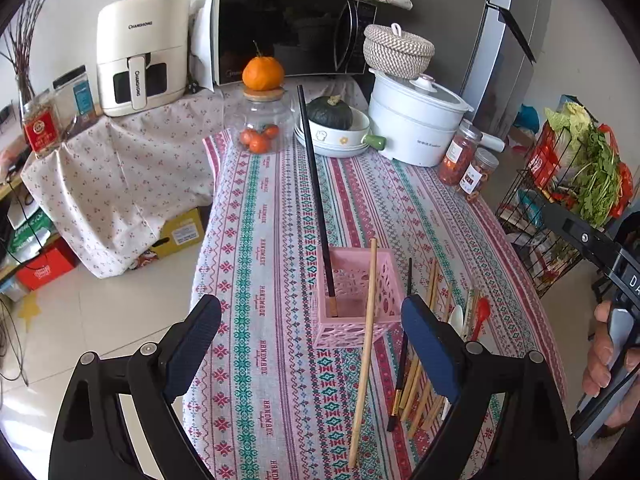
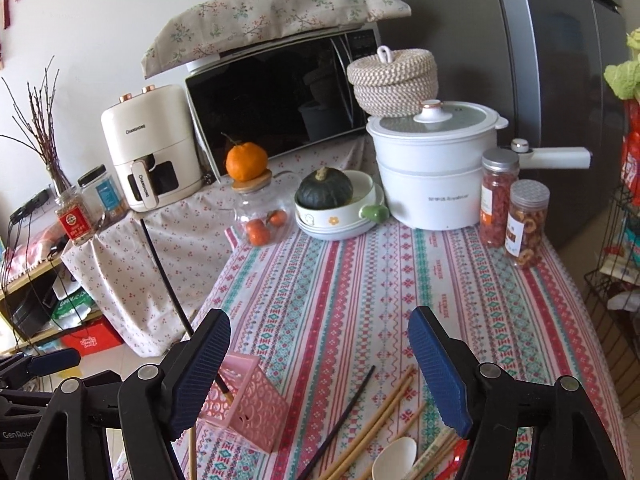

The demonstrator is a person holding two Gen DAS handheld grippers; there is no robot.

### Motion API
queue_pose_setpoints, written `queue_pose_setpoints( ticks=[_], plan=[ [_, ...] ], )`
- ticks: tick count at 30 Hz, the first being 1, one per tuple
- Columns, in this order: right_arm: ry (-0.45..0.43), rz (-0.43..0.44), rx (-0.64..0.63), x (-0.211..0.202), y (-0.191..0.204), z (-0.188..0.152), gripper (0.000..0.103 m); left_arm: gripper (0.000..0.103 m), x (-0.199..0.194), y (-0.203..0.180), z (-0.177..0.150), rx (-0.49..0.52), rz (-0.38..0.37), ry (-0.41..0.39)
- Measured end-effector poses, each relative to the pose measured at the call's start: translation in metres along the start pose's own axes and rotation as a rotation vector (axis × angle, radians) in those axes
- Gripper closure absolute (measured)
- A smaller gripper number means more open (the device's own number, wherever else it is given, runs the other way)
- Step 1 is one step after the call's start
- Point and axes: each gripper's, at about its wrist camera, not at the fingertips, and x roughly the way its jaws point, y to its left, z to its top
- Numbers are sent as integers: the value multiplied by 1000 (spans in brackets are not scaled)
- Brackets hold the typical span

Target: Organize utensils

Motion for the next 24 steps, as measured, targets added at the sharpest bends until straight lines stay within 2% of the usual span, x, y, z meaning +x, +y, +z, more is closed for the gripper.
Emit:
queue_pose_setpoints(
  ticks=[4,6,7,9,16,17,18,21,24],
  plan=[
    [76,-1,63,10,-11,-5,25,12,10,2,-5,-43,-117,74],
    [106,2,95,15,-15,-6,25,26,19,0,-7,-38,-178,109],
    [118,8,109,17,-18,-7,25,30,25,-3,-9,-29,-196,127],
    [136,14,134,21,-20,-8,25,45,38,-6,-12,-12,-187,171],
    [160,7,135,26,-20,-11,25,76,72,-17,-24,41,-187,281],
    [163,7,133,26,-20,-11,25,89,75,-19,-26,42,-189,292],
    [165,7,132,27,-20,-12,25,96,75,-19,-27,44,-192,300],
    [168,6,136,27,-21,-11,25,97,62,-25,-26,74,-191,278],
    [160,7,142,24,-23,-10,25,97,29,-31,-17,94,-225,221]
  ],
)
